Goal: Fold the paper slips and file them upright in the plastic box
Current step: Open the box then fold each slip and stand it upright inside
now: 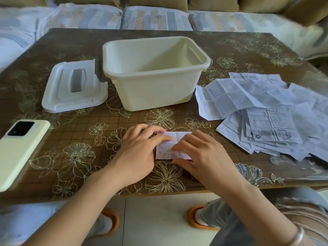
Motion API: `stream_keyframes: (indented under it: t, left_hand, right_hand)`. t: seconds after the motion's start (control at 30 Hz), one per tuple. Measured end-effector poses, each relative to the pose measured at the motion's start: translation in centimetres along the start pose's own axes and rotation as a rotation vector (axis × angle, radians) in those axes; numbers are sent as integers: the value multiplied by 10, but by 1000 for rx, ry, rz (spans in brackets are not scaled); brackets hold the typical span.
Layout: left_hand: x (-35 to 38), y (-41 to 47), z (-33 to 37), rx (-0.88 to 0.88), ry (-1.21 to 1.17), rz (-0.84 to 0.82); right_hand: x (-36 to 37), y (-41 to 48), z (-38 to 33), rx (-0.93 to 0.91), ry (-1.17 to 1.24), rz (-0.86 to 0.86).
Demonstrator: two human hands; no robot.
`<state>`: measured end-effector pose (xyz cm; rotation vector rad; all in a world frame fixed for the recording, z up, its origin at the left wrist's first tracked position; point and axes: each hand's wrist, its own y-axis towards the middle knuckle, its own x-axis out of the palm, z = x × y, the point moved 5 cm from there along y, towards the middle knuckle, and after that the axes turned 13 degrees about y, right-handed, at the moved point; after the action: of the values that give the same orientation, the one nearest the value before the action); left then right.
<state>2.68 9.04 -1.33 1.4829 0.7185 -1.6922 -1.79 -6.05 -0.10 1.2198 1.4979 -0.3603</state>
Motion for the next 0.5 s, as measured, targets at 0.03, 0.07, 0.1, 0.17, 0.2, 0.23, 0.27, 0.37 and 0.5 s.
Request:
stream_keyframes:
  t: [0.03, 0.07, 0.1, 0.17, 0.2, 0.23, 0.27, 0.37, 0.5]
  left_hand:
    - [-2, 1, 0, 0, -2, -9]
    - [-3, 1, -1, 0, -4, -14]
    - [-4, 2, -1, 0, -4, -11]
    - [-5, 1, 0, 5, 1, 8]
    - [-4, 1, 1, 7, 10, 17]
    - [-3, 0, 1, 11, 19, 27]
    - [-2, 0, 1, 19, 28, 44]
    - [-1, -3, 1, 27, 12, 147]
    - [-8, -11, 1, 13, -114, 329]
  right_hand:
    - [-2, 2, -1, -56, -38, 0]
    - [-3, 3, -3, -110, -66, 3]
    - [-2, 4, -6, -155, -86, 5]
    - [1, 2, -11, -205, -117, 12]
    - [2, 0, -13, -208, -136, 19]
    - [2, -2, -14, -202, -154, 35]
    - [0, -3, -14, -187, -171, 67]
    - [-13, -8, -11, -114, -181, 220]
    - [-22, -18, -1, -32, -59, 293]
